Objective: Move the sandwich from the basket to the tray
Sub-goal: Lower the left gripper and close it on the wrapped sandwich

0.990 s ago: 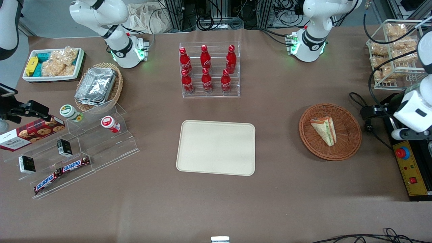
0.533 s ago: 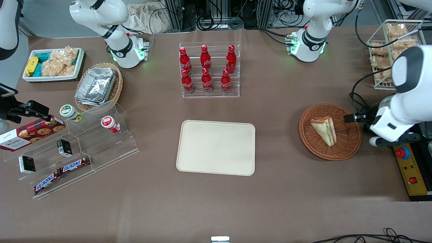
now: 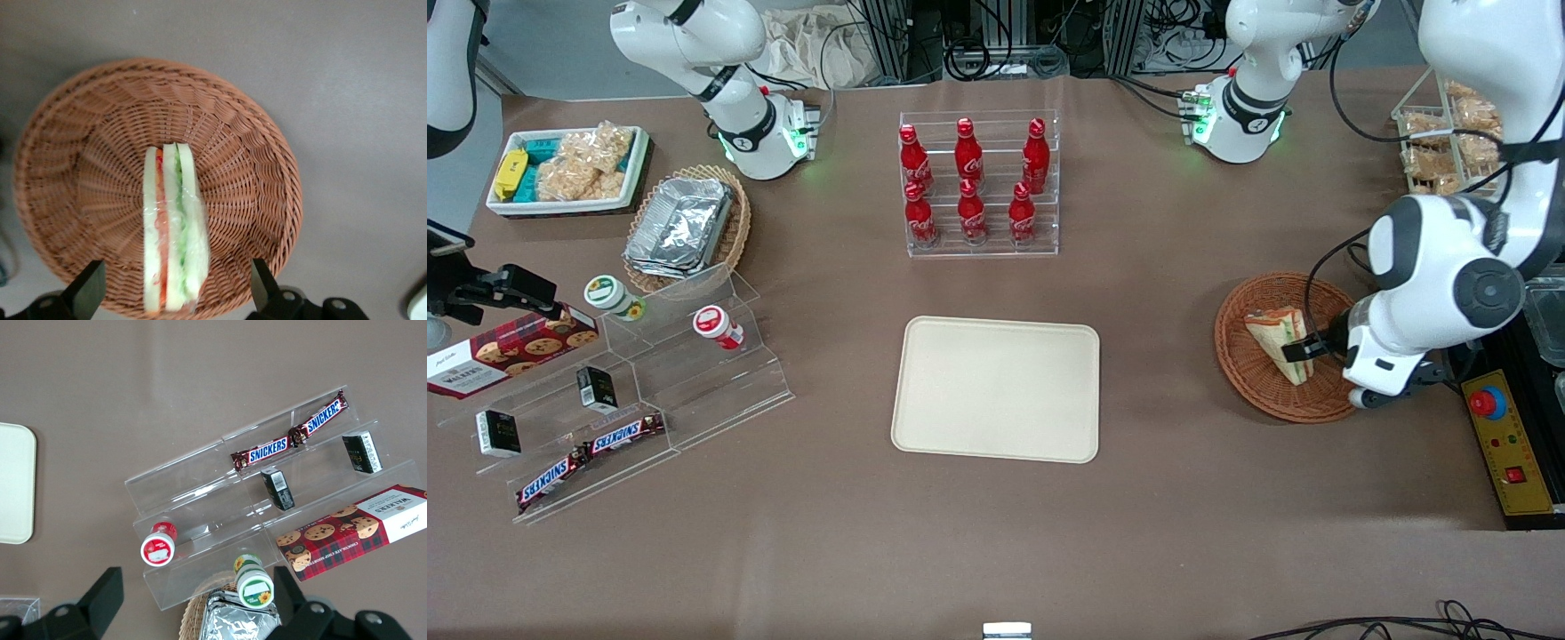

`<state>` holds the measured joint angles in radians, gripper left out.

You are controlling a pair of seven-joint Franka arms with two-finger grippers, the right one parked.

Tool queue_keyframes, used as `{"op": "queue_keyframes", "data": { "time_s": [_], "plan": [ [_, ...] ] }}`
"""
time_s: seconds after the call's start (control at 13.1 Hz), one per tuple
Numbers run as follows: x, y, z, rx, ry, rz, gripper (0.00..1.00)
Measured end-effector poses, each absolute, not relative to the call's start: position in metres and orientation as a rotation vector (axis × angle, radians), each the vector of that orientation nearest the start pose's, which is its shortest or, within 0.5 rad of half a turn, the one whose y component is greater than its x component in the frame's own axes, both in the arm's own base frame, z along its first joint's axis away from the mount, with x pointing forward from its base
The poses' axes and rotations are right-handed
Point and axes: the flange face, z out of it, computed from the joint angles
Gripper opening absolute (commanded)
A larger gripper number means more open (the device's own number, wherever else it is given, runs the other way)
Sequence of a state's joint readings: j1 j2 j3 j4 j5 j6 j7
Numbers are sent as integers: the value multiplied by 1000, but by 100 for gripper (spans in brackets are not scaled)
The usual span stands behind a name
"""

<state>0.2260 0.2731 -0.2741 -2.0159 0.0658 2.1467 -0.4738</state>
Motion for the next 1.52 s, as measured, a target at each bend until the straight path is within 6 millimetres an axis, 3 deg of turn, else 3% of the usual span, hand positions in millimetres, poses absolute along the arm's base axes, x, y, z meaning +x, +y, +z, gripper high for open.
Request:
{"op": "queue_keyframes", "data": {
  "time_s": [0.23,0.46,0.61,0.69,1.14,1.52],
  "plan": [
    [566,-25,277,-3068,-656,171,98],
    [558,-26,265,-3070,-672,155,97],
    [557,-26,264,-3069,-674,157,85],
    [557,-25,263,-3068,-675,159,83],
    [552,-23,258,-3062,-677,178,96],
    [564,-18,288,-3044,-674,179,96]
  ]
}}
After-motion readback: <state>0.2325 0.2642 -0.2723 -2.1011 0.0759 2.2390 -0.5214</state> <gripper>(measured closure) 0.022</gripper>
